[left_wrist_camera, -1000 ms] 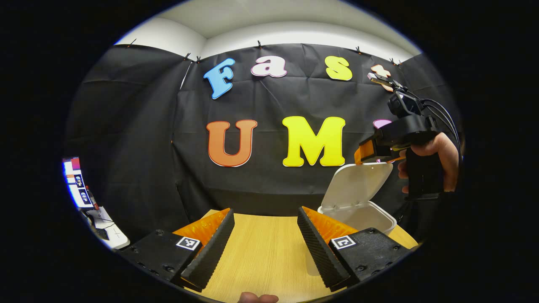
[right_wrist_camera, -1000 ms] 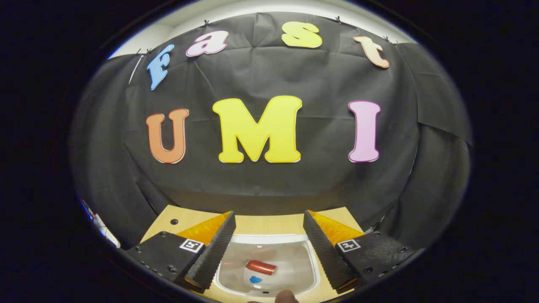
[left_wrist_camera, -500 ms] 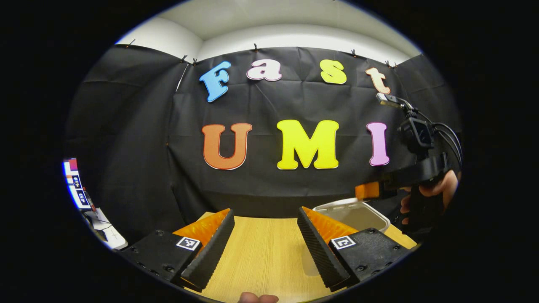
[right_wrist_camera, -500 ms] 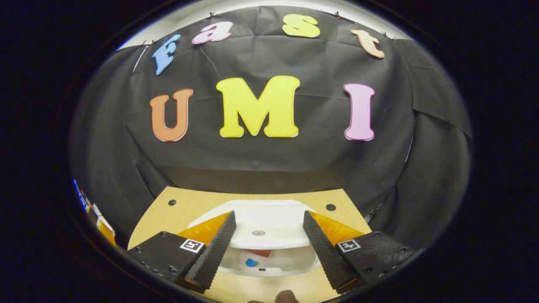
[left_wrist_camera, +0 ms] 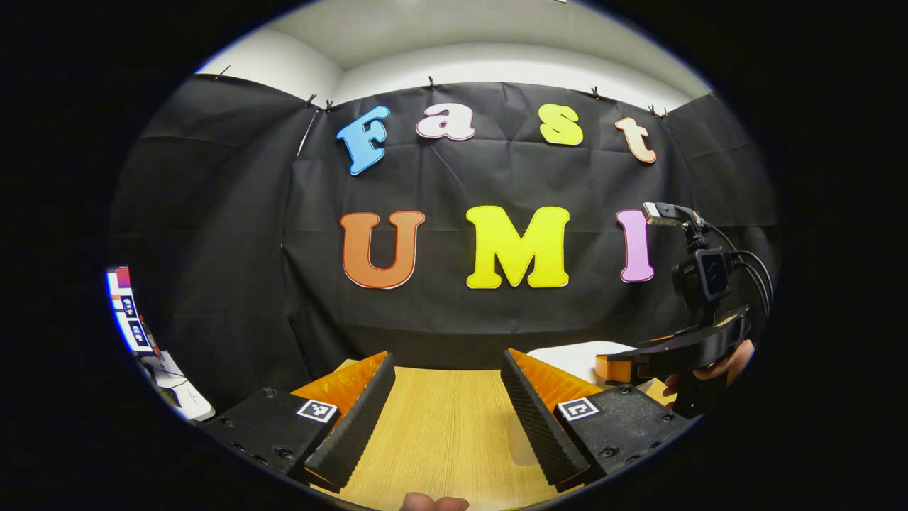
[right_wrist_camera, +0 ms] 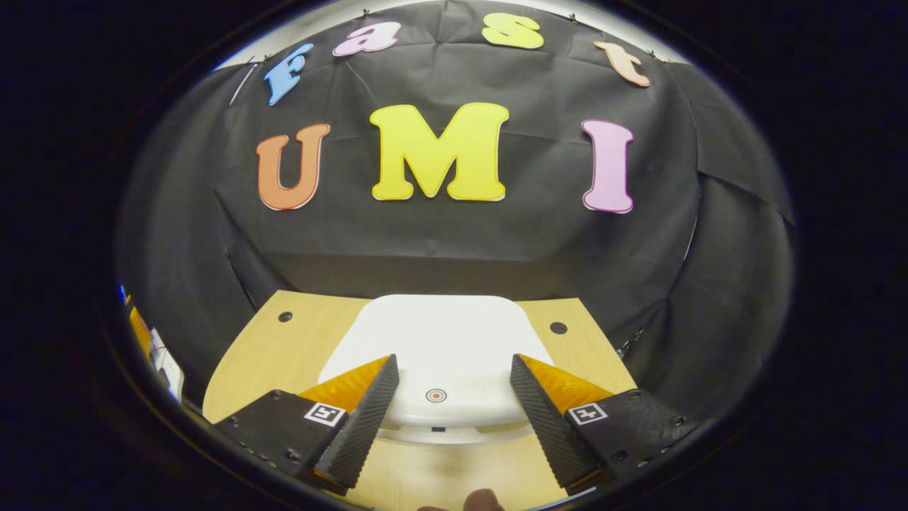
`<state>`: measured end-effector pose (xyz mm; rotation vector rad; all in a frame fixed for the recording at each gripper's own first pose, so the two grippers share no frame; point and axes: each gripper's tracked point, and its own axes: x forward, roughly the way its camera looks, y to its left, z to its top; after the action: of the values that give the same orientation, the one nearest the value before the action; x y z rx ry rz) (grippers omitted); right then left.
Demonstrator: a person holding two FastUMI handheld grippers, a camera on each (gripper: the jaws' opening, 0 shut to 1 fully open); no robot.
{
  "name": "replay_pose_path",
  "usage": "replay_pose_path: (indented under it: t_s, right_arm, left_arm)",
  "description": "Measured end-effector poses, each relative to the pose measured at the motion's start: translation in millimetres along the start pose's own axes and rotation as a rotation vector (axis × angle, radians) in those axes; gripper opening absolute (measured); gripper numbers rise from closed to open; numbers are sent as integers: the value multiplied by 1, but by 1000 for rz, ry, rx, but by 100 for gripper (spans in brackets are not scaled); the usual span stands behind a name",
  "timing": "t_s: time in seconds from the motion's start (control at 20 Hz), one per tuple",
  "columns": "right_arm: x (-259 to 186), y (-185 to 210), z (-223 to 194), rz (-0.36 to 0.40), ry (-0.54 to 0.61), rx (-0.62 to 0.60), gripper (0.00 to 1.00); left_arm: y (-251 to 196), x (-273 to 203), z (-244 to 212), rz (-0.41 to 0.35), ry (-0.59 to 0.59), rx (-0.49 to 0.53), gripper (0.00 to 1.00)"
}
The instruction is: Press the lid of the desktop garbage bin to open it, pick up the crumpled paper on the desktop and throw it into the bin, then pick up the pop can on the desktop and drop it into the bin, and finally close the garbage bin lid.
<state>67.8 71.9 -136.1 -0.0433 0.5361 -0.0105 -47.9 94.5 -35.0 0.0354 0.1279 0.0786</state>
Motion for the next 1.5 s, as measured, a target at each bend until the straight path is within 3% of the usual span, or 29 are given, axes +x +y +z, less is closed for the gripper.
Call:
replay_pose_path:
  t_s: [0.45,0.65,0.85,1.15,1.25,1.5]
  right_arm:
    - [3,-2,-25,8,41,-2,98]
    - [6,-1,-34,22,27,-68,97]
    - [4,-2,-42,-3,-32,-62,100]
    - [7,-2,-46,41,-236,-16,100]
    - [6,-1,-41,52,-269,-16,99]
    - [5,-4,-34,33,-278,18,99]
  left_arm:
    - [0,1,-4,0,8,1,96]
    - [-1,2,-10,-7,24,-2,96]
    - [-12,3,-21,-40,54,-30,97]
    - [-12,11,-16,-61,34,-38,96]
    - [-9,14,-20,-55,39,-64,100]
    - [-12,17,-16,-61,27,-49,97]
